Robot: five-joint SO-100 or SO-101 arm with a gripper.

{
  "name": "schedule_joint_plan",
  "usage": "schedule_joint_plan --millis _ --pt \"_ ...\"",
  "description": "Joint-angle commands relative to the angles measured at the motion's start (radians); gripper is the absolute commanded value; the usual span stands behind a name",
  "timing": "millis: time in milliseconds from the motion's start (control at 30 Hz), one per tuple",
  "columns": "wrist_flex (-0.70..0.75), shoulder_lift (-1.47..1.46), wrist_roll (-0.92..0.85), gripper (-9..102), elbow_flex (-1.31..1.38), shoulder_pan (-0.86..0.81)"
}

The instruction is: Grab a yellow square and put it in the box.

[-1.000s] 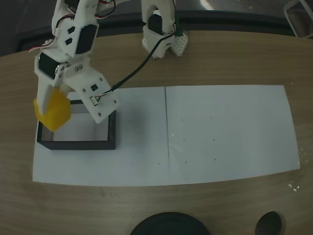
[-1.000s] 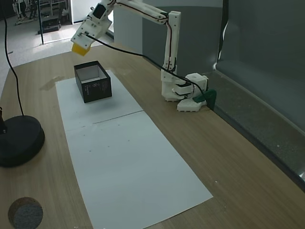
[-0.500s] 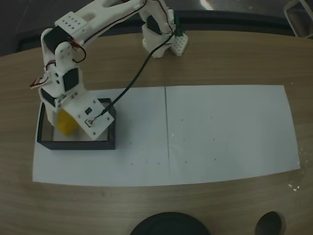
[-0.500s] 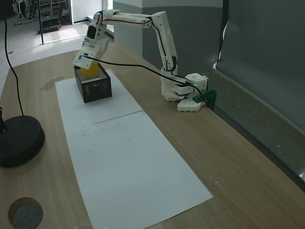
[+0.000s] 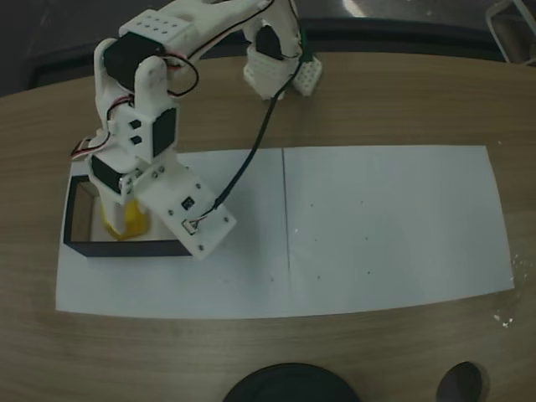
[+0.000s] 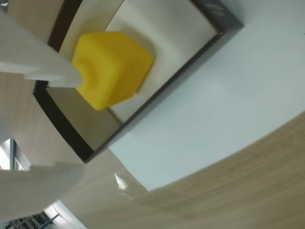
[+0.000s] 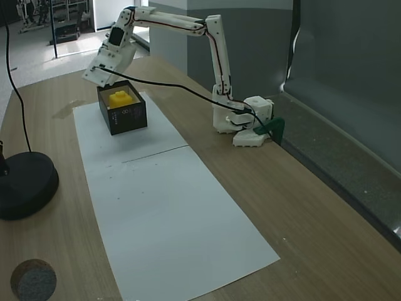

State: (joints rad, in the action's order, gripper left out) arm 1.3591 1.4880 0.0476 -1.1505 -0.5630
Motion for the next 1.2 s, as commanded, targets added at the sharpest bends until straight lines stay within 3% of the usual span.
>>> schedule_joint_plan --millis 0,267,400,633,967,1167 --pt "0.034 0.198 0.038 5 0.055 0.13" --pt "0.259 0.442 0.081 4 0.052 0.617" --pt "0.344 0.565 0.097 4 0.029 0.738" --pt "0.29 0.928 0.017 1 -0.318 0.736" --pt "-0.106 1.574 -0.117 1 -1.075 0.528" --pt "-0.216 1.793 -0.161 1 -1.347 0.469"
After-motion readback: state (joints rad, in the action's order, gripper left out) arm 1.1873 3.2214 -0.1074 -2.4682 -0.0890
